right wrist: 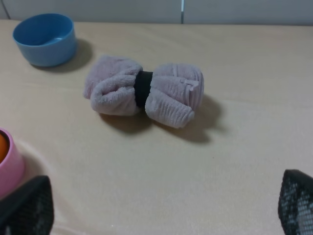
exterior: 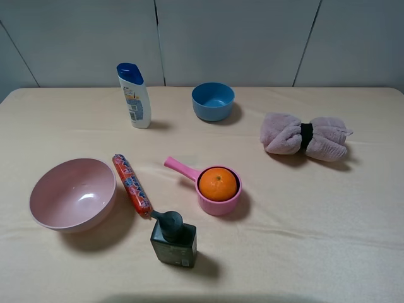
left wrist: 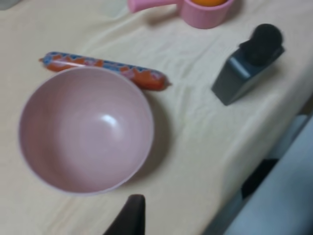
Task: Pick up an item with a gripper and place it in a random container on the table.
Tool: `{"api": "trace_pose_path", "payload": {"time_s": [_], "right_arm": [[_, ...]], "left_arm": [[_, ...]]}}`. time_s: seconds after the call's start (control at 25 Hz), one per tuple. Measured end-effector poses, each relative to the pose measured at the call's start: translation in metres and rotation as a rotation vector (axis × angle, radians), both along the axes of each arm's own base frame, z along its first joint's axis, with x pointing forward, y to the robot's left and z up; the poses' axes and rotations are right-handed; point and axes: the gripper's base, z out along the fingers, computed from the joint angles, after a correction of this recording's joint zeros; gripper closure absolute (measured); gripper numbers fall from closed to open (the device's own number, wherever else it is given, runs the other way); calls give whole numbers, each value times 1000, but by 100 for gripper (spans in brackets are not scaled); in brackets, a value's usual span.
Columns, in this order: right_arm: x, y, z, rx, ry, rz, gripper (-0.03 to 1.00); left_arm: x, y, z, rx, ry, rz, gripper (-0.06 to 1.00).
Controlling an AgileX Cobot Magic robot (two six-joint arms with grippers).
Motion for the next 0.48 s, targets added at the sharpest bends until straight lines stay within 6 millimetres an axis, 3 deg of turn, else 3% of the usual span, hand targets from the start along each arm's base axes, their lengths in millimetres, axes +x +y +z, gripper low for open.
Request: {"api": "trace_pose_path", "payload": {"time_s": [0.48], "right_arm": [[0,0,0,0,0,0,27]], "left_arm": [[-15,30,-34,-69,-53,404,-5]]}}
